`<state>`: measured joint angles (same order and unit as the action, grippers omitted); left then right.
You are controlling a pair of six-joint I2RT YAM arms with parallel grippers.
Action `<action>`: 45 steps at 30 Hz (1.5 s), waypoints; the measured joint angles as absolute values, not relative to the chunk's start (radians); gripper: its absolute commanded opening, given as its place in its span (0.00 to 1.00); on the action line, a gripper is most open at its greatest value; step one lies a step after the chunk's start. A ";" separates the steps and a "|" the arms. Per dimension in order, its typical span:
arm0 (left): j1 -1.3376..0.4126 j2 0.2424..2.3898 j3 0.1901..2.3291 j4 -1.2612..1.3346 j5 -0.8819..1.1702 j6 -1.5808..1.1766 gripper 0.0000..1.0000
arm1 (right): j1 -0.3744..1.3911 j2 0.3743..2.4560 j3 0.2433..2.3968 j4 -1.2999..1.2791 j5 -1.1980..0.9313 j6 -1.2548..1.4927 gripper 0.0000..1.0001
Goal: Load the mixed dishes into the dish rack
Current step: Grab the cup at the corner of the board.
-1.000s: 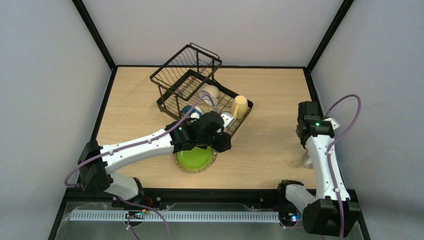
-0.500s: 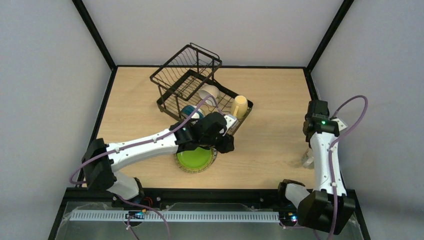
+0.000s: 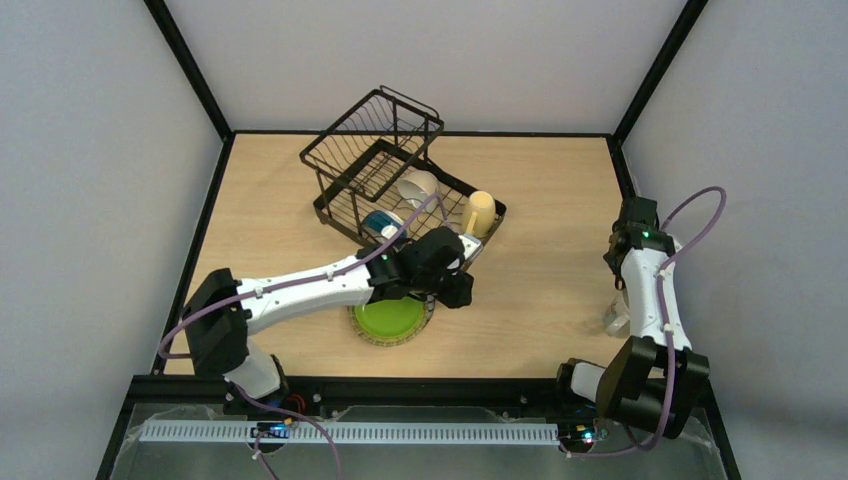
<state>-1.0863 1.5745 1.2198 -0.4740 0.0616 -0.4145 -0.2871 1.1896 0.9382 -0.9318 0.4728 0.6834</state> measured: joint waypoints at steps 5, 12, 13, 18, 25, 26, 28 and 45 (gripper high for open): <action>-1.086 1.597 1.242 -0.469 0.062 -0.415 0.99 | -0.309 1.235 0.921 -0.900 0.437 0.672 0.67; -1.086 1.612 1.256 -0.464 0.062 -0.416 0.99 | -0.332 1.261 0.888 -0.864 0.418 0.656 0.32; -1.086 1.613 1.258 -0.463 0.062 -0.416 0.99 | -0.337 1.261 0.881 -0.859 0.415 0.656 0.24; -1.086 1.613 1.258 -0.464 0.059 -0.419 0.99 | -0.356 1.256 0.855 -0.839 0.408 0.640 0.00; -1.086 1.613 1.268 -0.479 0.043 -0.429 0.99 | -0.359 1.243 0.847 -0.825 0.382 0.626 0.00; -1.086 1.613 1.269 -0.480 0.041 -0.430 0.99 | -0.361 1.240 0.847 -0.824 0.375 0.620 0.00; -1.086 1.613 1.277 -0.487 0.037 -0.437 0.99 | -0.365 1.232 0.846 -0.823 0.357 0.609 0.00; -1.086 1.577 1.357 -0.548 0.058 -0.571 0.99 | -0.342 1.101 0.863 -0.681 -0.221 0.653 0.00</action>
<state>-1.0863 1.5768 1.3571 -0.5476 0.0582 -0.5713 -0.3424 1.1011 0.8635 -0.6811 -0.2211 0.6525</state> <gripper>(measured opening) 0.989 0.185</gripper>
